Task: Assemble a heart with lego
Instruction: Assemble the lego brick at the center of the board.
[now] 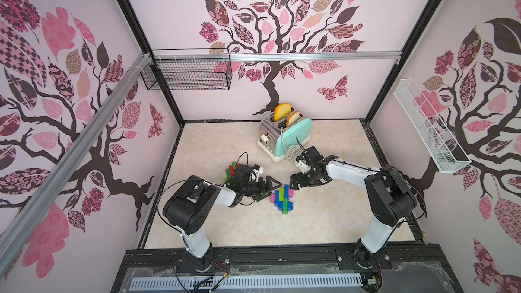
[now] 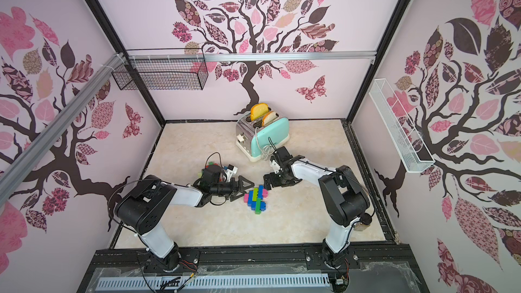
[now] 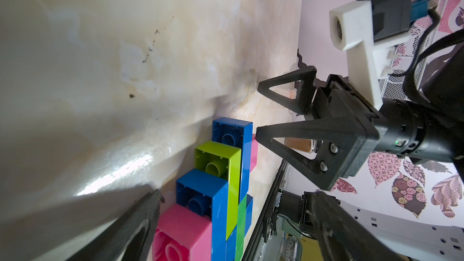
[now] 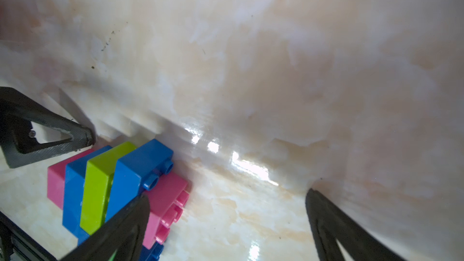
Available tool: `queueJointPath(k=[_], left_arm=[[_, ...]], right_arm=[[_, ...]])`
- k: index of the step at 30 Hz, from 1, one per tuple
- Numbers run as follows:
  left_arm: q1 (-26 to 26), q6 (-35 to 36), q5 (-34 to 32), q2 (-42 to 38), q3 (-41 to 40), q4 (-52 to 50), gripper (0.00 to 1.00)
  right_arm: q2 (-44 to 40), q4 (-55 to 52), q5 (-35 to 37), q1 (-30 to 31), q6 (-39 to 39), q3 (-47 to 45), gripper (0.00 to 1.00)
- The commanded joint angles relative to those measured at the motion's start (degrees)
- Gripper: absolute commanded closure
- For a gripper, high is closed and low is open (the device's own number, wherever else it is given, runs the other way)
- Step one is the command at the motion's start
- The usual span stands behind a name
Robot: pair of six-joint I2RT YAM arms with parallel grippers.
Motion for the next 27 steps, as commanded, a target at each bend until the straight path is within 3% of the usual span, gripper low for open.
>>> queueJointPath(k=[1,12,27], left_arm=[[-0.63,-0.50,-0.31,0.93,0.25,1.74,0.03],[-0.78,-0.37,-0.75,0.71,-0.88,1.58,0.03],[-1.11,3.07,-3.00,-3.69,-1.59,-8.13,0.03]], right_arm=[[-1.22,-0.07,0.78,0.17,0.06,-0.87,0.00],[-2.86,-0.63,7.42,-1.58,2.44,-1.84,0.00],[-1.37,-1.60,4.41,-0.64,1.89,-2.87,0.00]])
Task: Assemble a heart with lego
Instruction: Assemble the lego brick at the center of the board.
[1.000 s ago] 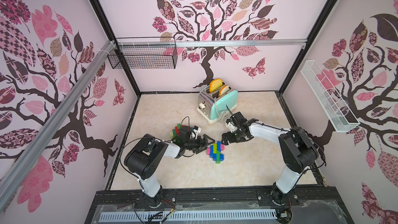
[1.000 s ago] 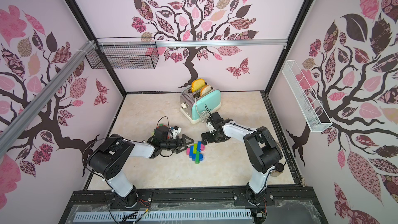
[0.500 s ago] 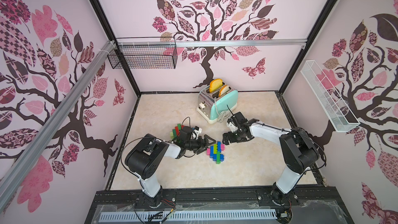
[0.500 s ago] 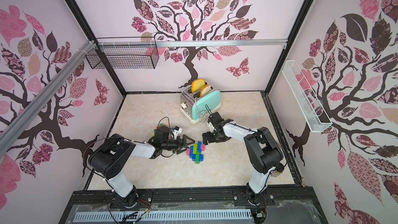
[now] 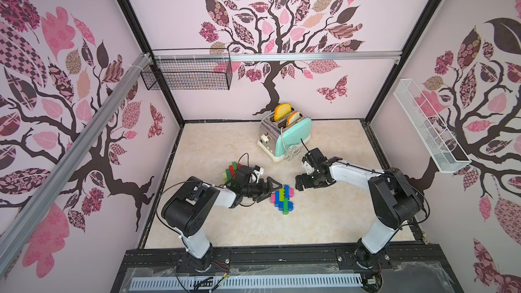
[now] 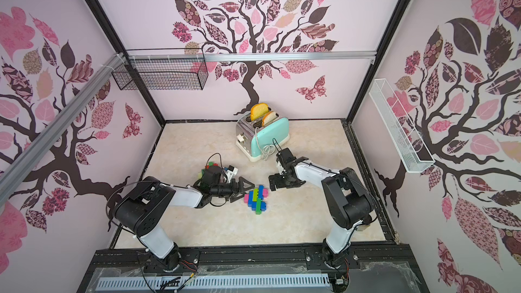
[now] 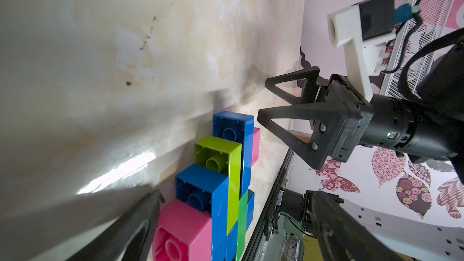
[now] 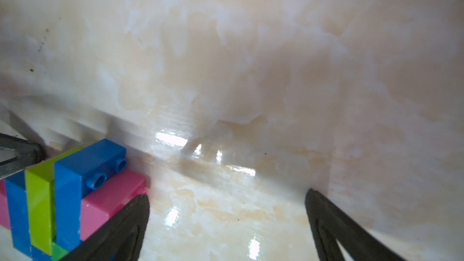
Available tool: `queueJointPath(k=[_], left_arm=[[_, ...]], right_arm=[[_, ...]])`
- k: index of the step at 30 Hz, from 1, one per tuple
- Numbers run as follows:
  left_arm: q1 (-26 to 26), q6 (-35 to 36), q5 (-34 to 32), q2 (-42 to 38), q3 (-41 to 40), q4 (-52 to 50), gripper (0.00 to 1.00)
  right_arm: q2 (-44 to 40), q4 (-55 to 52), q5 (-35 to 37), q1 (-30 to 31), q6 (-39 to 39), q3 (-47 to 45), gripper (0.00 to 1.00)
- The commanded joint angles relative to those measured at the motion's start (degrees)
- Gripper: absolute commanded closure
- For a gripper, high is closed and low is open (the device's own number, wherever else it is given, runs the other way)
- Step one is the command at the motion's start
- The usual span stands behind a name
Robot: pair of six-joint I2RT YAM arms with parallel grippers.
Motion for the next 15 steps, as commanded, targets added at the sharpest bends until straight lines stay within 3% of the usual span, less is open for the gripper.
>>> queueJointPath(k=[1,9,15], left_arm=[[-0.46,2.44,-2.03,-2.24,-1.11,-6.53,0.03],[-1.01,3.64,-3.50,-3.86,-1.59,-10.45,0.03],[-2.26,2.79,-3.05,-3.11,-0.73,-9.09,0.03]], right_arm=[[0.40,-1.01,-1.11,0.74,0.56,-0.32,0.00],[-1.65,-4.23,4.04,0.81,2.27,-1.15,0.00],[-2.62,-3.40,2.60,1.25,3.59,-2.46,0.00]])
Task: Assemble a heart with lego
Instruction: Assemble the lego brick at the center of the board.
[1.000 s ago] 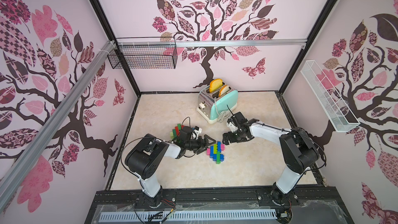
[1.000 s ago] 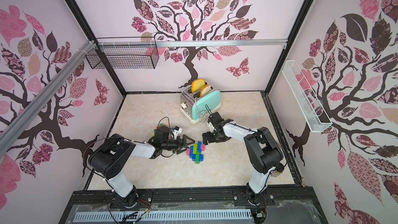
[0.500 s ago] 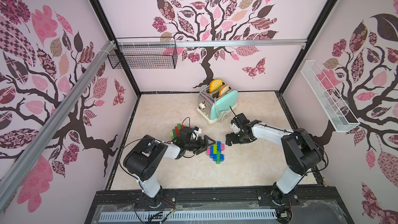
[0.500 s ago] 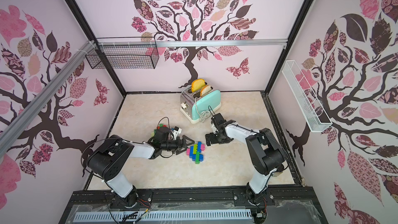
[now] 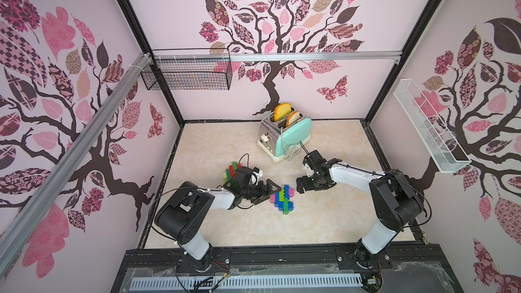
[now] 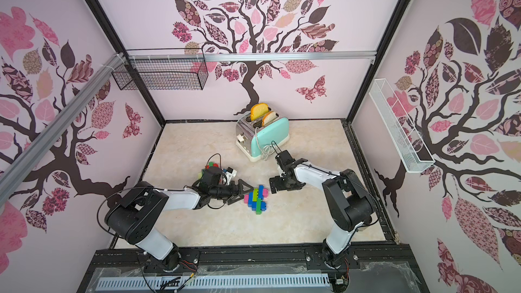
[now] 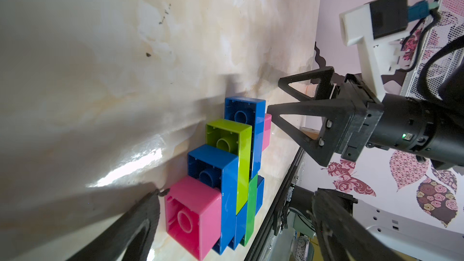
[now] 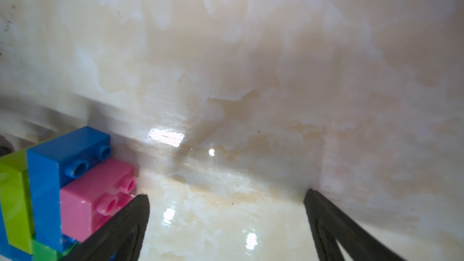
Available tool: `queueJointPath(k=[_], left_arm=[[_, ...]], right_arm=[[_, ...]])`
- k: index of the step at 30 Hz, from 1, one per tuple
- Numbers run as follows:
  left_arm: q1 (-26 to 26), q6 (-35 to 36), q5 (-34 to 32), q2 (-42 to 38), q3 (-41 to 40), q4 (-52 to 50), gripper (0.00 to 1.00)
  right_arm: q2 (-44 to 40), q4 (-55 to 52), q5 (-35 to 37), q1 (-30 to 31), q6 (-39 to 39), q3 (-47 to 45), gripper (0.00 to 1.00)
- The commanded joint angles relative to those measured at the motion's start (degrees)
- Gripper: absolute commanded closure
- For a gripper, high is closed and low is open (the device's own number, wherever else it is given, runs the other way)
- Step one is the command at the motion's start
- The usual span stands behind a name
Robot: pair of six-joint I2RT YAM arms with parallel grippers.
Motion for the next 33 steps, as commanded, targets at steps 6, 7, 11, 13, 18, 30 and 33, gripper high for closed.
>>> queueJointPath(k=[6,7,11,13,18,30,33], left_arm=[[-2.49,-0.54,-0.97,1.31,0.49,-0.75,0.03],[-2.50,-0.47,-0.97,1.36,0.49,-0.72,0.03],[-2.49,-0.48,-1.06,1.40,0.49,-0.65,0.03],[-2.55,-0.47,-1.27,1.56,0.49,-0.61,0.03],[-2.50,-0.69,-1.23,2.48,0.80,0.36,0.03],[-2.53,0.38,-1.05,2.50,1.90,-1.33,0.03],[-1.86,1.39,-1.83,1.52,1.90,-3.31,0.03]], right_arm=[[0.31,0.24,-2.08,3.19,1.59,0.02,0.00],[0.56,0.53,-2.56,3.48,1.59,0.28,0.00],[0.70,0.79,-3.45,4.61,2.32,0.12,0.00],[0.56,0.92,-3.82,5.23,2.81,-0.36,0.00],[0.53,1.79,-4.86,6.82,3.89,-1.19,0.00],[2.54,-0.74,-0.67,6.98,4.36,-0.42,0.00],[2.39,-1.22,0.18,3.71,5.18,-1.08,0.00]])
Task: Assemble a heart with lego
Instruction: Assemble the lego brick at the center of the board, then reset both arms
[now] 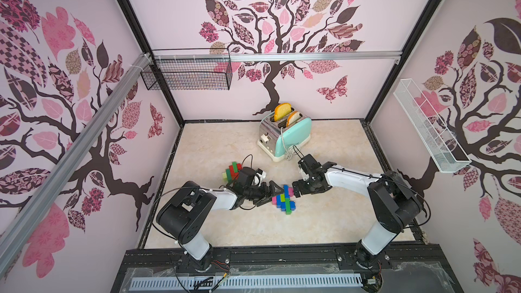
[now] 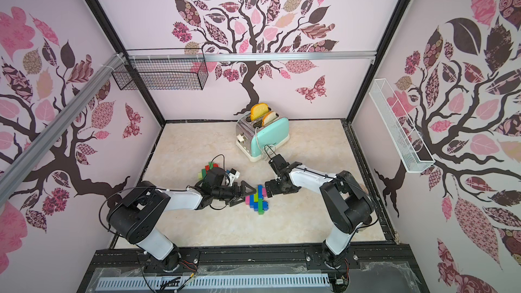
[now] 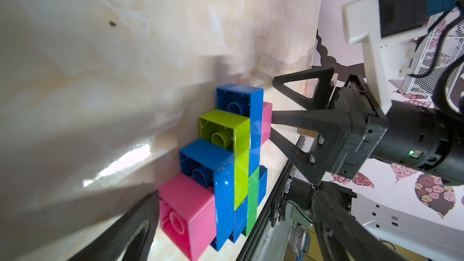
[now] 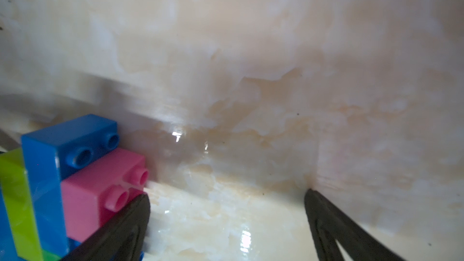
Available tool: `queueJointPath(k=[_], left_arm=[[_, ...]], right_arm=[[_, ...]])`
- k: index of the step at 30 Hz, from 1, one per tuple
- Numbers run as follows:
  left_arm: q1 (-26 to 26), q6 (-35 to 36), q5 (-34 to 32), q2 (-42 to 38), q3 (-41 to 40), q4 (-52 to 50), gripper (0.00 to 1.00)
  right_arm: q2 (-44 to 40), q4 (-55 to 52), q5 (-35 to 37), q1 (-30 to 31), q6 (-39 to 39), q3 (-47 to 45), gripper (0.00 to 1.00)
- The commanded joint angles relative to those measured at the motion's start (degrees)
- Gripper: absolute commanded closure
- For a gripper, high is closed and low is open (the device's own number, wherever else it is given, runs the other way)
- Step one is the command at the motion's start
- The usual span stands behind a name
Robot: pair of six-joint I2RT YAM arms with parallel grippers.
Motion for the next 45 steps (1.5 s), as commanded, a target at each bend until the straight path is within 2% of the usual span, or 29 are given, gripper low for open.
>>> queueJointPath(k=[1,7,10,13,16,18,22,24,27,31,35,39,40,41,43,45], left_arm=[[0.62,2.32,-2.38,0.18,0.56,-2.96,0.03],[5.59,4.90,-0.50,-6.21,0.54,-4.34,0.03],[8.64,9.82,0.43,-11.87,4.47,-14.08,0.03],[13.54,16.42,-3.72,-18.83,9.91,-27.59,0.03],[19.25,24.01,-17.36,-22.50,17.68,-44.43,0.03],[22.00,27.64,-29.75,-24.09,21.21,-49.65,0.03],[26.06,33.75,-56.24,-24.14,22.00,-47.91,0.03],[30.09,34.12,-63.51,-21.92,22.06,-46.19,0.03],[38.10,30.48,-64.02,-19.12,22.71,-46.69,0.03],[39.71,31.14,-67.83,-19.54,14.94,-34.25,0.03],[39.49,33.98,-63.57,-18.53,5.51,-18.63,0.03],[39.48,38.99,-57.04,-12.06,-3.37,4.07,0.03],[39.86,40.01,-55.08,-9.85,-3.06,7.57,0.03],[39.98,41.11,-52.83,-9.67,-0.76,2.97,0.03],[39.93,45.63,-46.90,-8.38,-3.13,11.17,0.03],[39.90,47.06,-43.29,-9.25,-5.95,15.87,0.03]], right_arm=[[2.05,-2.08,-1.87,-2.66,1.14,-0.88,0.01],[-1.15,-3.00,-1.53,-8.98,-0.66,-2.09,0.00],[-3.14,-2.39,-0.99,-9.68,-0.96,-1.38,0.01],[-4.90,-1.12,-0.85,-12.19,-1.90,0.12,0.00],[-7.34,2.11,-1.69,-16.99,-2.35,0.81,0.00],[-9.05,4.47,-1.20,-18.85,-2.18,0.55,0.00],[-8.98,6.24,3.21,-19.31,-2.50,1.04,0.00],[-8.34,6.36,6.75,-19.52,-2.72,1.75,0.00],[-8.56,8.04,12.67,-20.51,-3.00,1.51,0.00],[-9.20,12.56,12.25,-25.41,-3.47,-0.94,0.00],[-7.55,17.99,12.36,-30.34,-5.42,-3.81,0.00],[-6.45,28.48,13.35,-30.68,-9.94,-8.19,0.00],[-6.35,31.68,13.02,-30.68,-11.04,-9.78,0.00],[-6.27,34.56,12.58,-30.62,-11.98,-11.23,0.00],[-6.70,37.73,11.43,-30.68,-13.86,-12.38,0.00],[-7.93,43.07,10.69,-30.68,-15.07,-14.61,0.01]])
